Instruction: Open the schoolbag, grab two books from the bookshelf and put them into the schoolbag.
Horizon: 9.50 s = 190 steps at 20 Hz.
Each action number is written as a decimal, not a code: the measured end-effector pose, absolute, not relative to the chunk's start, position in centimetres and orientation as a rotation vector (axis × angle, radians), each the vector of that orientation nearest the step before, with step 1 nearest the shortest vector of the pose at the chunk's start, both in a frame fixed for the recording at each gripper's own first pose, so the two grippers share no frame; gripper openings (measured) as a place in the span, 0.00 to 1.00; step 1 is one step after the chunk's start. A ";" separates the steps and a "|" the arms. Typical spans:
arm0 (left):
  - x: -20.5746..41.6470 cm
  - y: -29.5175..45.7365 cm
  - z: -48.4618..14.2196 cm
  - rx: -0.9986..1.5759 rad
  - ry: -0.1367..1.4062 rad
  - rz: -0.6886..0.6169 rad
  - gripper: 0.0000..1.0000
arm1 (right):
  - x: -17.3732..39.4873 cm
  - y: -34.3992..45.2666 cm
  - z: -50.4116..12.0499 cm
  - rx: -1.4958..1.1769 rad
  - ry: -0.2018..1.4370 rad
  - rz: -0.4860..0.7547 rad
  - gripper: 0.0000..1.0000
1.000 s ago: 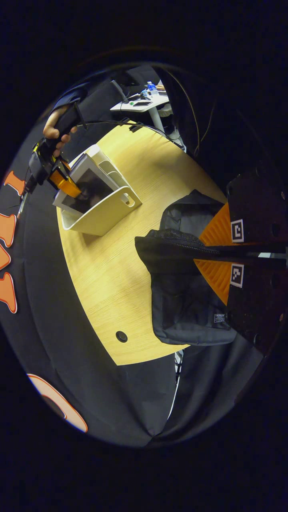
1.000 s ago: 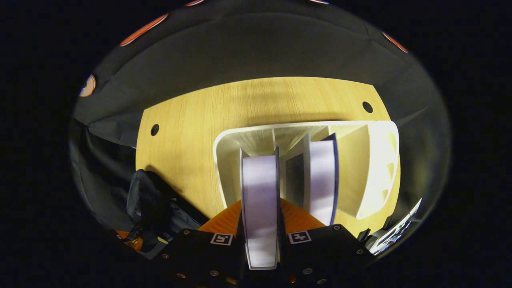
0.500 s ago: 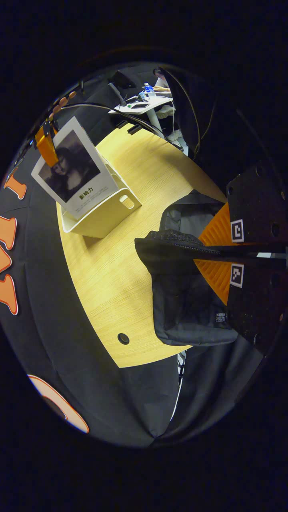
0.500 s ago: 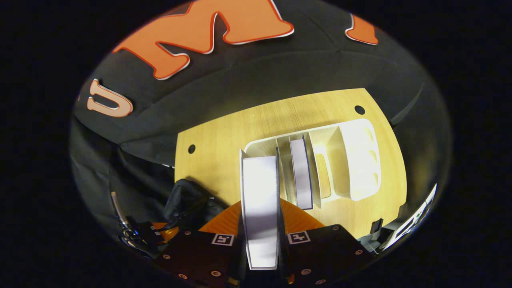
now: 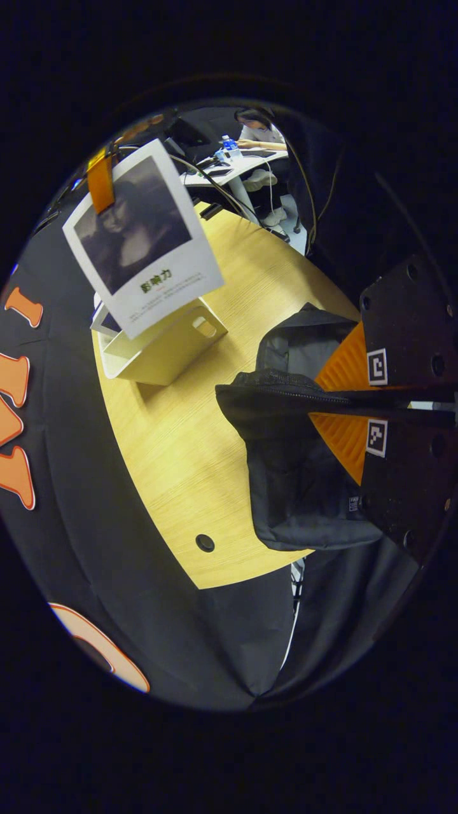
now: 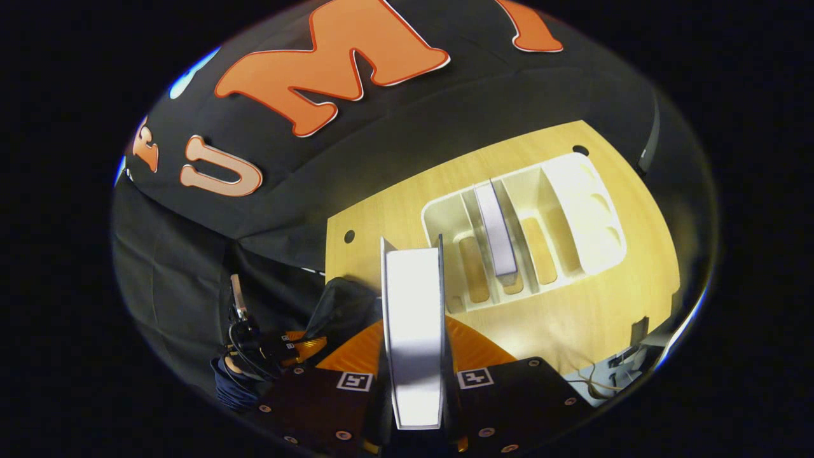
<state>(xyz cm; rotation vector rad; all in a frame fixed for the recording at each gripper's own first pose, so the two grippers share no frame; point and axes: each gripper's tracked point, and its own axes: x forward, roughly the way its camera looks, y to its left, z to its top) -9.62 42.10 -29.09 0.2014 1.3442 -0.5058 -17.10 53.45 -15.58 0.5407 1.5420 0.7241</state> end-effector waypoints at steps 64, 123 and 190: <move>-9.0 37.8 -31.3 -0.100 1.269 -0.400 0.04 | -12.4 52.0 -24.8 0.090 1.528 0.844 0.69; -8.8 38.2 -29.7 -0.034 1.223 -0.405 0.04 | -25.6 59.9 -19.7 0.520 1.616 0.865 0.37; -7.9 21.8 -25.9 -0.175 0.945 -0.323 0.96 | -19.3 51.4 -31.4 0.496 1.104 0.666 0.97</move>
